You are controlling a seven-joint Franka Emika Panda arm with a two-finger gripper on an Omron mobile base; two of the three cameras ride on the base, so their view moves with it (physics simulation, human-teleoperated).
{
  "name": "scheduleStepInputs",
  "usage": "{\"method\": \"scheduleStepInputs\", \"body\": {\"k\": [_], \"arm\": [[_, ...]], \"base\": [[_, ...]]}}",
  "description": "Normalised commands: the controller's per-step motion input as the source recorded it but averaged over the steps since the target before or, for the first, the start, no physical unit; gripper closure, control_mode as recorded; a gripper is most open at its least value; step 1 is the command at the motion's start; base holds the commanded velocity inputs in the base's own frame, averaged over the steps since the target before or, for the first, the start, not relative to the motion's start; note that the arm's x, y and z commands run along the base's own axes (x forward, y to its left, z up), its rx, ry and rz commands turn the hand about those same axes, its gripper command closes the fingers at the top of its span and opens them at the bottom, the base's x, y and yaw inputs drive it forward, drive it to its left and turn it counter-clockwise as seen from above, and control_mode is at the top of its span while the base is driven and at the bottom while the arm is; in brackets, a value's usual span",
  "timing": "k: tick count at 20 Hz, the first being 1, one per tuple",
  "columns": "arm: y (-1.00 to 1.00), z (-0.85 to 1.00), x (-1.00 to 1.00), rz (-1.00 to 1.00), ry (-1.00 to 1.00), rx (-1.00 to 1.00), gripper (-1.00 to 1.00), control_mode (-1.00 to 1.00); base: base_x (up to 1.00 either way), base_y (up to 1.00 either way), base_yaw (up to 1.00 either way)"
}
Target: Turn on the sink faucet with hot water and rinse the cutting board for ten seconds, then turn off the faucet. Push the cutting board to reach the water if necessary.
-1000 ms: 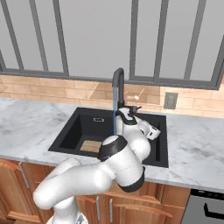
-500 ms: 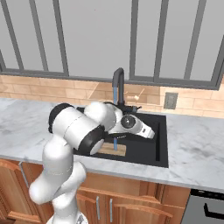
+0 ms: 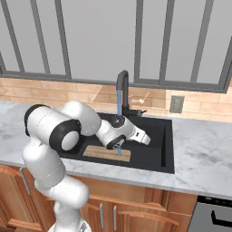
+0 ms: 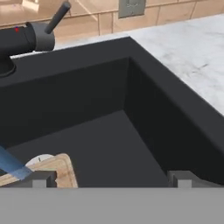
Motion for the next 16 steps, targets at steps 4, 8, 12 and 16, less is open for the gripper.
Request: {"method": "scheduleStepInputs", "body": {"k": [4,8,12,16], "arm": [[0.00,0.87,0.00,0.05,0.21,0.07,-1.00,-1.00],[-0.02,0.72,0.00,0.03,0.18,0.06,-1.00,-1.00],[-0.12,0.68,0.00,0.04,0.14,0.10,-1.00,-1.00],[-0.42,0.61,0.00,0.05,0.13,0.15,-1.00,-1.00]], "base": [[0.00,0.00,0.00],[0.00,0.00,0.00],[0.00,0.00,0.00],[0.00,0.00,0.00]]}}
